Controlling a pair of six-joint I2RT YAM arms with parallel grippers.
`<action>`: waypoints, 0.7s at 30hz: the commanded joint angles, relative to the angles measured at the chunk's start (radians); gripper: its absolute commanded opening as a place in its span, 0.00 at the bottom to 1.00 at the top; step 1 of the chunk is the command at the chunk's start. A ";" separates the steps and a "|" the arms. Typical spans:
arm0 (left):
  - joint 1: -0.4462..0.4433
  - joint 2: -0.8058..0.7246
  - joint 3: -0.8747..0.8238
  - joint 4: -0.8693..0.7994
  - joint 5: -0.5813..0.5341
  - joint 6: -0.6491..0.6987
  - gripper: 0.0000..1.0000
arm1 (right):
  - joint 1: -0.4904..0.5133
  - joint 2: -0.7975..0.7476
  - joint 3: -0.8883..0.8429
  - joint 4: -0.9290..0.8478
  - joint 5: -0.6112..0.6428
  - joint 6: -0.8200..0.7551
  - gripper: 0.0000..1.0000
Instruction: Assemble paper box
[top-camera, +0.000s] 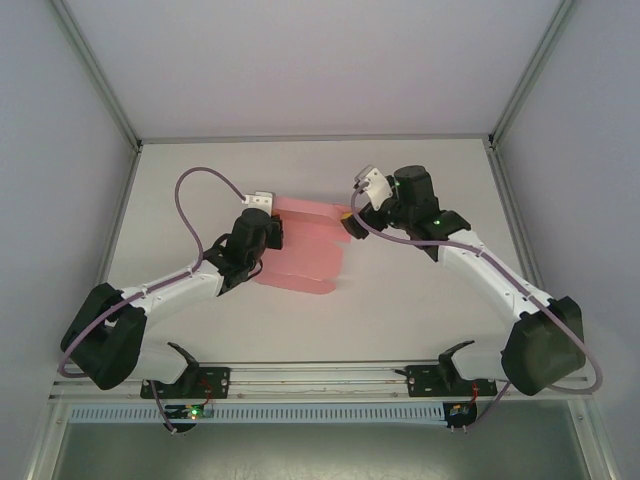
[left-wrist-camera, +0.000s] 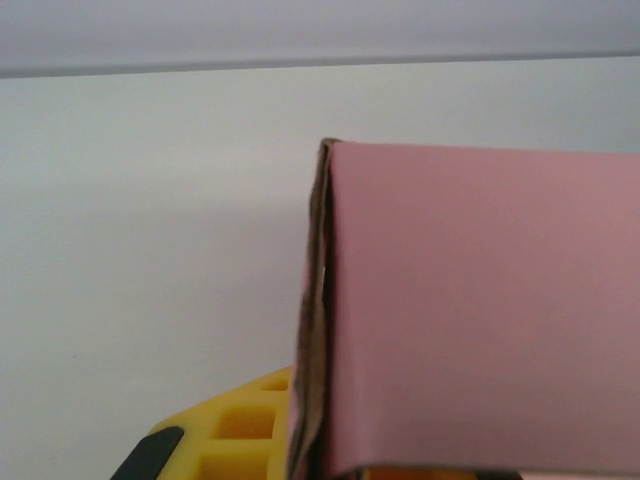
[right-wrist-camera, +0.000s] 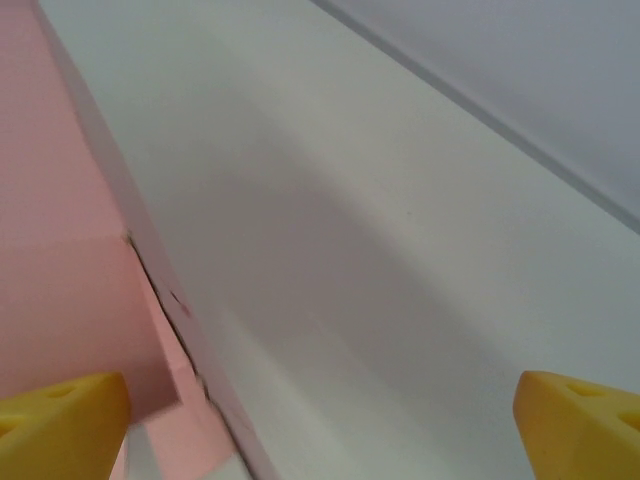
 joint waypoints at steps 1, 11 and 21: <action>-0.001 0.010 0.026 0.062 0.049 -0.002 0.00 | 0.024 0.008 -0.006 0.099 -0.083 0.011 0.98; -0.001 0.038 0.056 0.065 0.132 -0.033 0.00 | 0.088 0.048 -0.058 0.253 -0.026 -0.022 0.98; 0.000 0.003 0.068 0.040 0.212 -0.012 0.00 | 0.034 0.029 -0.045 0.024 -0.089 -0.259 0.98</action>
